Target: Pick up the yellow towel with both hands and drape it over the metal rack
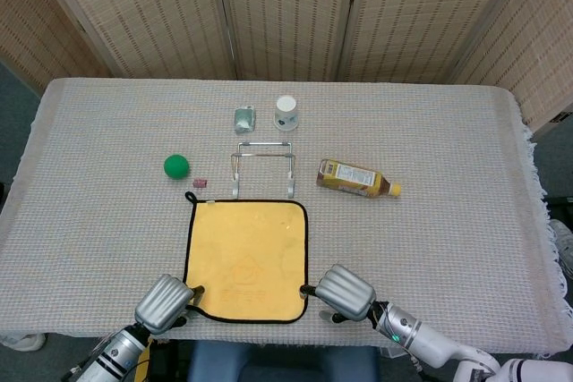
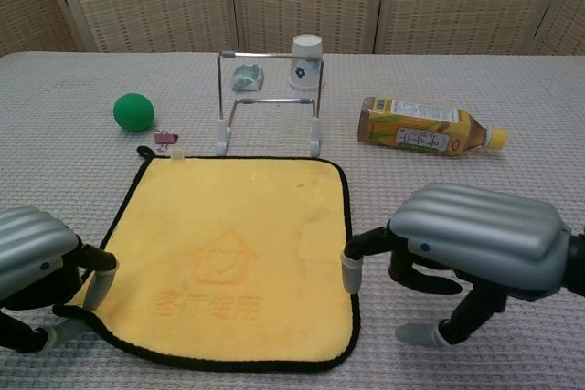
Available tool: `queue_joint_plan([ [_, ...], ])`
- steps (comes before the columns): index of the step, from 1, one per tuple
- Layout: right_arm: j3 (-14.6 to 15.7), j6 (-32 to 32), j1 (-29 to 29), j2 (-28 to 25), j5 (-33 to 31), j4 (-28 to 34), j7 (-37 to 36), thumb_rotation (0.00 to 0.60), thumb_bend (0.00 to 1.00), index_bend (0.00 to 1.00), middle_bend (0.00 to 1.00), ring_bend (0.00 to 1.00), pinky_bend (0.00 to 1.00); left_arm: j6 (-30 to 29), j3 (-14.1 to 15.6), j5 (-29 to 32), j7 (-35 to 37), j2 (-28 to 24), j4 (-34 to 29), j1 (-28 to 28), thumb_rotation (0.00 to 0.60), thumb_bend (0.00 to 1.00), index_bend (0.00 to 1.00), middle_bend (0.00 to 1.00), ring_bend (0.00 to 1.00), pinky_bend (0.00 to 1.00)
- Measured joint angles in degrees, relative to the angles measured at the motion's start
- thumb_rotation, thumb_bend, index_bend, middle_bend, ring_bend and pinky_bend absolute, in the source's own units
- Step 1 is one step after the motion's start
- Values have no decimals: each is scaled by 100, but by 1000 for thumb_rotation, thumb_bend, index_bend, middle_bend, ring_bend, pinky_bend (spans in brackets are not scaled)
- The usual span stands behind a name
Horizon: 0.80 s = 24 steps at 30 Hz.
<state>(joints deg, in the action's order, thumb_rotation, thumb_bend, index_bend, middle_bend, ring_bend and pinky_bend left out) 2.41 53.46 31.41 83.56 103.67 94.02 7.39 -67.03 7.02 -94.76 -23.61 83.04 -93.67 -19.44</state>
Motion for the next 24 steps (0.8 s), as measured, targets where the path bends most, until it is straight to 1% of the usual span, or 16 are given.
queue_joint_plan([
  [7, -51, -377, 313, 374, -271, -113, 253, 600, 266, 405, 917, 971, 1000, -25, 0, 12, -13, 4, -21, 17, 600, 516, 654, 1000, 846, 911],
  [15, -8, -562, 446, 521, -501, -192, 494, 600, 267, 421, 916, 971, 1000, -68, 1, -2, 14, 11, 5, 34, 600, 517, 653, 1000, 846, 911],
  [20, -17, -534, 493, 676, -566, -332, 583, 600, 313, 484, 918, 976, 1000, -97, 6, -30, 32, 5, 9, 41, 600, 516, 653, 1000, 846, 910],
  [24, -36, -495, 521, 799, -656, -452, 636, 600, 391, 555, 924, 980, 1000, -148, 8, -79, 80, 5, 35, 47, 600, 517, 653, 1000, 846, 911],
])
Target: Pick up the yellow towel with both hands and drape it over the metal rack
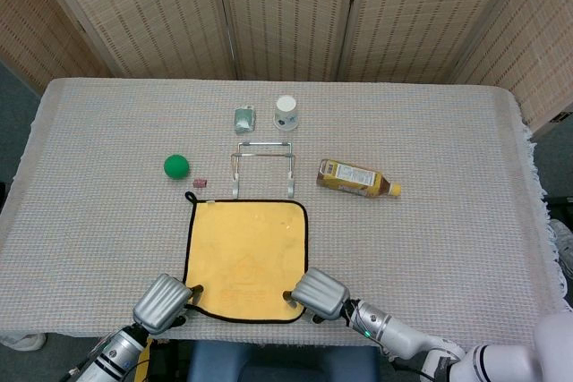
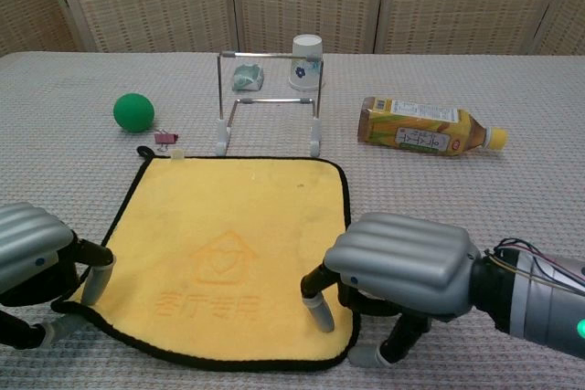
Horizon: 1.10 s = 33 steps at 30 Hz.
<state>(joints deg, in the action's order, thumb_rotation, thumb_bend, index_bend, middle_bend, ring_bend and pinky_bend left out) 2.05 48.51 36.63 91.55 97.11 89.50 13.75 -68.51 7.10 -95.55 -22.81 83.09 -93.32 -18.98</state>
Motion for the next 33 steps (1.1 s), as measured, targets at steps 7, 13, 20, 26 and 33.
queue_joint_plan([
  [7, -24, 303, -19, 182, -10, -165, -25, 600, 575, 690, 951, 1000, 1000, -85, -13, -151, 92, -73, 41, -40, 600, 516, 652, 1000, 846, 911],
  [13, -53, 598, -31, 223, 39, -198, -164, 600, 626, 742, 960, 1000, 1000, -223, -73, -216, 283, -199, -43, -57, 600, 516, 652, 1000, 846, 910],
  [20, -287, 1075, -47, 32, 62, 46, -259, 600, 655, 757, 968, 1000, 1000, -496, -405, -324, 709, -644, -360, -212, 600, 516, 651, 1000, 847, 911],
  [26, -715, 1675, -72, -230, 82, 318, -264, 600, 660, 775, 972, 1000, 1000, -643, -900, -386, 1029, -1151, -754, -507, 600, 516, 650, 1000, 846, 911],
  [33, -1284, 2205, -117, -643, -71, 686, -90, 600, 660, 775, 972, 1000, 1000, -668, -1590, -269, 1292, -1570, -1085, -936, 600, 516, 649, 1000, 847, 911],
])
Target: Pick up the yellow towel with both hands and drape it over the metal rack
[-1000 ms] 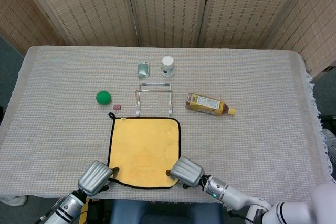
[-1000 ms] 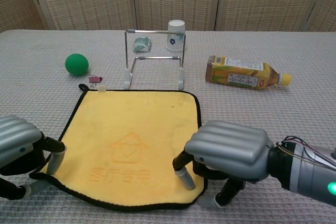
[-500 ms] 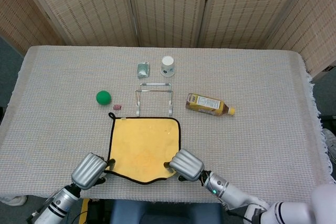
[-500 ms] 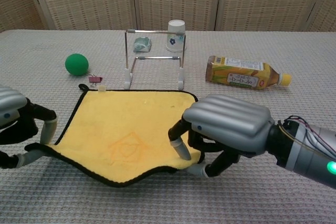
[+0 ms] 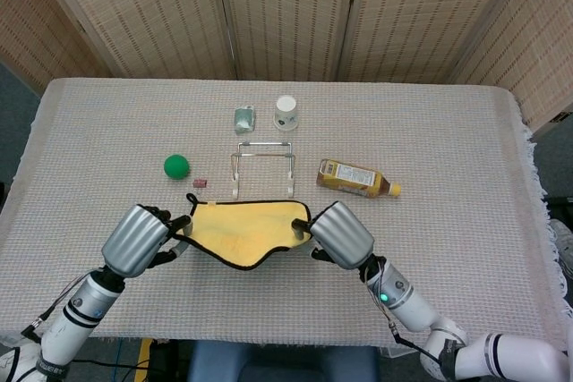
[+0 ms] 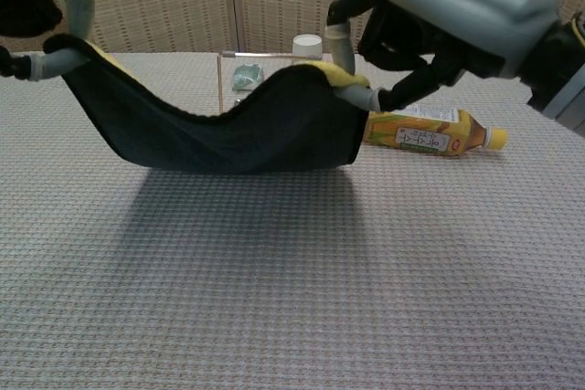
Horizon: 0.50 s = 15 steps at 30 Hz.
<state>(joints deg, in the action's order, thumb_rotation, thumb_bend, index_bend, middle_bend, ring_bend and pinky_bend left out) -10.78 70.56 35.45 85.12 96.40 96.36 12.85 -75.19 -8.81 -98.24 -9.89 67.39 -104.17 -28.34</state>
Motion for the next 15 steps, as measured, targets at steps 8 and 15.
queue_joint_plan([
  [8, -653, 288, 57, -307, -313, 149, 383, 600, 661, 783, 972, 1000, 1000, 331, -788, 955, 449, -236, -214, -507, 600, 516, 649, 1000, 846, 911],
  [15, -970, 363, 195, -387, -679, -107, 604, 600, 661, 783, 972, 1000, 1000, 793, -1240, 1754, 666, -327, -240, -963, 600, 516, 650, 1000, 847, 911],
])
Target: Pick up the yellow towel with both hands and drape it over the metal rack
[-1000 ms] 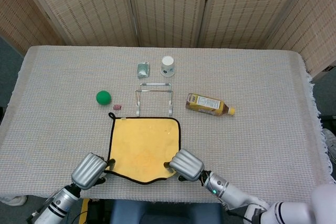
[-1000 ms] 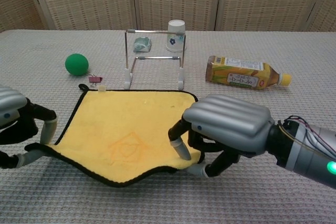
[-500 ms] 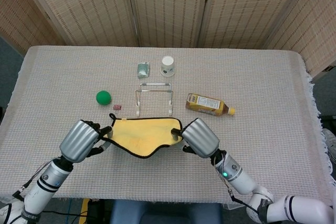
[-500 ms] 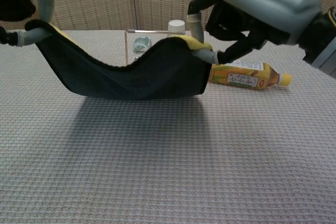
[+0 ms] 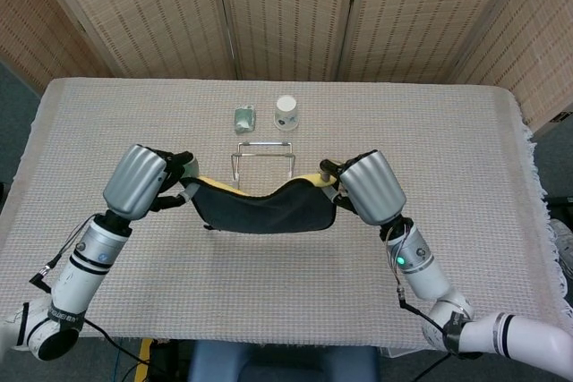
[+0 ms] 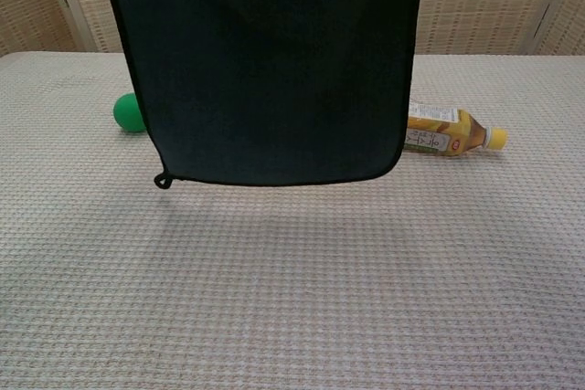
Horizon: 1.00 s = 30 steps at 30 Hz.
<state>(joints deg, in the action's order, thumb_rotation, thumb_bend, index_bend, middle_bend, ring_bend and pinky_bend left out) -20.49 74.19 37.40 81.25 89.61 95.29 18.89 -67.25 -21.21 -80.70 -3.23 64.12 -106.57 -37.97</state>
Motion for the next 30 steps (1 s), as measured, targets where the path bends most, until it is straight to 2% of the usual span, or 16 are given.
queue_joint_plan([
  [7, -120, -95, 174, 36, -296, -430, 85, 600, 661, 786, 972, 1000, 1000, 460, -195, 733, -100, 95, 316, -407, 600, 516, 649, 1000, 846, 910],
  [16, -248, -415, 579, 363, -765, -1249, 107, 600, 661, 788, 972, 1000, 1000, 985, -252, 1501, -416, 350, 1058, -920, 600, 517, 649, 1000, 845, 910],
  [30, -293, -906, 1282, 1115, -1318, -2411, 226, 600, 661, 787, 971, 1000, 1000, 1272, -255, 2299, -812, 903, 2362, -1460, 600, 516, 649, 1000, 845, 910],
])
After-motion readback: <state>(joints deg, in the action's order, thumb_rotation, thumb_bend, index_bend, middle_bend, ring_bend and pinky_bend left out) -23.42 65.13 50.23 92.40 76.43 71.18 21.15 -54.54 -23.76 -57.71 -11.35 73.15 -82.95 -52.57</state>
